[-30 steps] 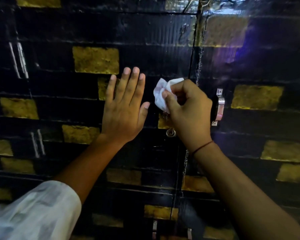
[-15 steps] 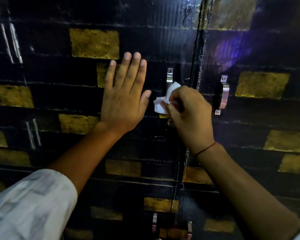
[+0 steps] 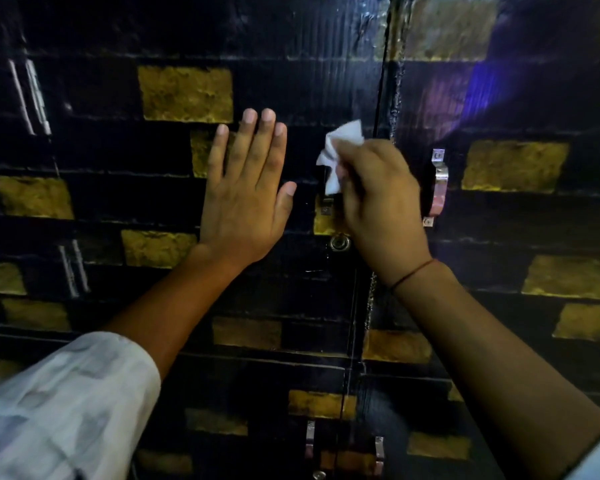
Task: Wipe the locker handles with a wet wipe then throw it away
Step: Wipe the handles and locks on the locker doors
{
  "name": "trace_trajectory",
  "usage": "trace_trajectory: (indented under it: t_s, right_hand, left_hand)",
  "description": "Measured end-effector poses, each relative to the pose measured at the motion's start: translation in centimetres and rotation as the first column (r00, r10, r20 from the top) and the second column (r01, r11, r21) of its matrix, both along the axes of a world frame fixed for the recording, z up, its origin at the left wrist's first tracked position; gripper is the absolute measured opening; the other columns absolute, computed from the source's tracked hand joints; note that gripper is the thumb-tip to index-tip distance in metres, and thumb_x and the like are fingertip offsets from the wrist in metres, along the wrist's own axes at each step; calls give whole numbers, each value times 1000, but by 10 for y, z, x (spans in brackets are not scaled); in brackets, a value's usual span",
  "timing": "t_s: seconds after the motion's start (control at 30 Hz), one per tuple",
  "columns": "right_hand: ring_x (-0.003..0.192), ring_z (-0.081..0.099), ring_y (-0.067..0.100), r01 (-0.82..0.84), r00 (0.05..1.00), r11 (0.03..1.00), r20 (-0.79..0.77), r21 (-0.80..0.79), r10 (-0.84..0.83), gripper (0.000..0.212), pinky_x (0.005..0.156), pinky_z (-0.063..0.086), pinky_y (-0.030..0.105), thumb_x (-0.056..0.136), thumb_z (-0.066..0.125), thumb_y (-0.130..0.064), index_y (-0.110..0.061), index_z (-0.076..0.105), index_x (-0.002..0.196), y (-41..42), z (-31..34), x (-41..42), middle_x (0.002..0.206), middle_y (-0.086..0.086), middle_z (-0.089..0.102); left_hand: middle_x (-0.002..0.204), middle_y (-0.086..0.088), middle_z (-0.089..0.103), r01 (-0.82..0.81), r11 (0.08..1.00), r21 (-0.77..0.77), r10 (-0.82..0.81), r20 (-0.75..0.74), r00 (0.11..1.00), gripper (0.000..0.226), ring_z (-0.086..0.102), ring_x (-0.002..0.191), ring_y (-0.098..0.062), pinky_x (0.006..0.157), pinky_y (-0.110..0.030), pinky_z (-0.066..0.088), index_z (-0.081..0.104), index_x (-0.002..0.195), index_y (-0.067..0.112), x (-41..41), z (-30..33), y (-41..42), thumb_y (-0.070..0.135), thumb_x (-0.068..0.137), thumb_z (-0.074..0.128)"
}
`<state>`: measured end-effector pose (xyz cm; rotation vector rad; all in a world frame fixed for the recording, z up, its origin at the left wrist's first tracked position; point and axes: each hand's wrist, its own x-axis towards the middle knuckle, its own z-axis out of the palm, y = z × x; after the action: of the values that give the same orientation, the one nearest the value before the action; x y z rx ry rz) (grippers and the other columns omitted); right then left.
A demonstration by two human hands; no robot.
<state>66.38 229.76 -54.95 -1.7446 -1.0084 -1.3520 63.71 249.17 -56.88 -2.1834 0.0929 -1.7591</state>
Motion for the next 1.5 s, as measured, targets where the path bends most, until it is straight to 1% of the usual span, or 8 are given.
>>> trace_trajectory:
  t_s: [0.1,0.27,0.4,0.53,0.73,0.9,1.07,1.5]
  right_hand:
    - [88,53,29,138,990,983,55,-122,-132,16,73,48,36,94,60,-7,1,66,105,-2,-27,1,95,16,57]
    - [89,59,28,35,999,997,15,71,-36,18,76,34,18,91,60,-3,0,70,106,-4,-4,-2,95,17,62]
    - [97,59,21,-22,998,997,52,-73,25,23,83,43,19,95,60,-8,-2,69,115,9,3,-9,108,15,60]
    - [85,58,18,17,999,995,38,-102,-14,12,73,37,15,88,67,-10,-5,72,97,3,10,-9,98,11,59]
    - [90,57,23,76,997,977,45,-201,-68,16,74,51,34,90,64,-12,-3,68,103,10,19,-7,104,13,56]
    - [80,61,1,-151,957,982,-232,116,174,20,72,51,16,88,72,-20,-14,61,103,9,8,-14,94,-9,65]
    - [74,58,-4,-199,884,929,-351,312,308,20,70,53,25,87,70,-16,-24,54,95,18,3,-22,76,-19,58]
    - [69,58,4,-195,916,977,-339,91,215,21,63,53,31,87,72,-20,-19,52,94,4,-6,-18,75,-11,59]
  left_hand:
    - [167,-23,21,3,1000,1,-3,-4,1000,64,18,155,-40,125,-59,14,22,159,-3,0,1,1,39,110,26]
    - [167,-22,20,2,1000,4,-2,-4,1000,65,18,155,-39,125,-60,14,21,159,-2,1,1,1,39,110,24]
    - [166,-23,22,29,1000,10,-29,6,1000,63,19,155,-40,124,-61,18,23,159,-3,2,0,3,38,111,25]
    - [166,-23,22,17,1000,11,-17,13,1000,64,19,155,-39,124,-60,18,24,159,-3,2,1,3,39,111,27]
    - [167,-22,21,18,1000,12,-18,12,1000,64,18,155,-38,124,-61,18,21,159,-2,2,0,4,40,111,22]
    - [166,-24,23,37,999,14,-37,17,999,63,20,154,-40,123,-61,17,25,158,-4,2,1,3,38,111,27]
    - [166,-24,21,7,1000,9,-7,4,1000,64,19,155,-40,124,-61,17,23,159,-4,1,2,1,38,110,22]
    - [167,-22,20,-15,1000,15,15,-2,1000,66,17,155,-38,125,-59,14,22,159,-2,0,1,2,41,110,19]
